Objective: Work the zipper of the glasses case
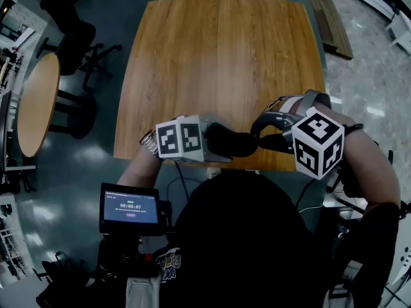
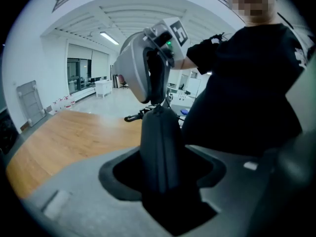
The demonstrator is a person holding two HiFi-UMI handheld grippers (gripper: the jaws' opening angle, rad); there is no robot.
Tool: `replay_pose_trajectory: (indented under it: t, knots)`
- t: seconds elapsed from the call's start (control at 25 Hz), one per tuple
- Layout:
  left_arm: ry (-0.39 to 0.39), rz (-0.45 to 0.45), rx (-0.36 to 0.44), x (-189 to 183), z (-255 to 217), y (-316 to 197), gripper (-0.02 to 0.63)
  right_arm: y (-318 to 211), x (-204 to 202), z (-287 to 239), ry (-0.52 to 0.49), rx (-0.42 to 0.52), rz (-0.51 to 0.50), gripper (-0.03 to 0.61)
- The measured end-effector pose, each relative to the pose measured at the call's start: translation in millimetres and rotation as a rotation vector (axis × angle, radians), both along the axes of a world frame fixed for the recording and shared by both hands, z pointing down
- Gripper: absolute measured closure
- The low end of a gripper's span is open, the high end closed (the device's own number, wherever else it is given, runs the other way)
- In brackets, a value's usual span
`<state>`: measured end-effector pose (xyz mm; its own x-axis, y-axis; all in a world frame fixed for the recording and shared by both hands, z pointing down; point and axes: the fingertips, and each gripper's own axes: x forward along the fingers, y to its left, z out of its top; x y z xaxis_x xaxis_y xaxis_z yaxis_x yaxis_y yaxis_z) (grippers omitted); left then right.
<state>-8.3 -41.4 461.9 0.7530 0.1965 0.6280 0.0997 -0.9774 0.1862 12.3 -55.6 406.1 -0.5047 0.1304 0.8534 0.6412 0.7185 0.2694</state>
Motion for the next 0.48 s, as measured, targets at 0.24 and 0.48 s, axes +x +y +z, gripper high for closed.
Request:
replay_pose_trajectory:
  t: [0.24, 0.48]
  knots:
    - [-0.009, 0.023, -0.043, -0.3, 1.5, 6.2, 0.351, 7.6, -0.5, 12.6, 0.087, 0.240, -0.183, 0.512]
    - [0.020, 0.059, -0.140, 7.8, -9.6, 22.6, 0.351, 6.9, -9.9, 6.1, 0.072, 0.330, -0.249, 0.574]
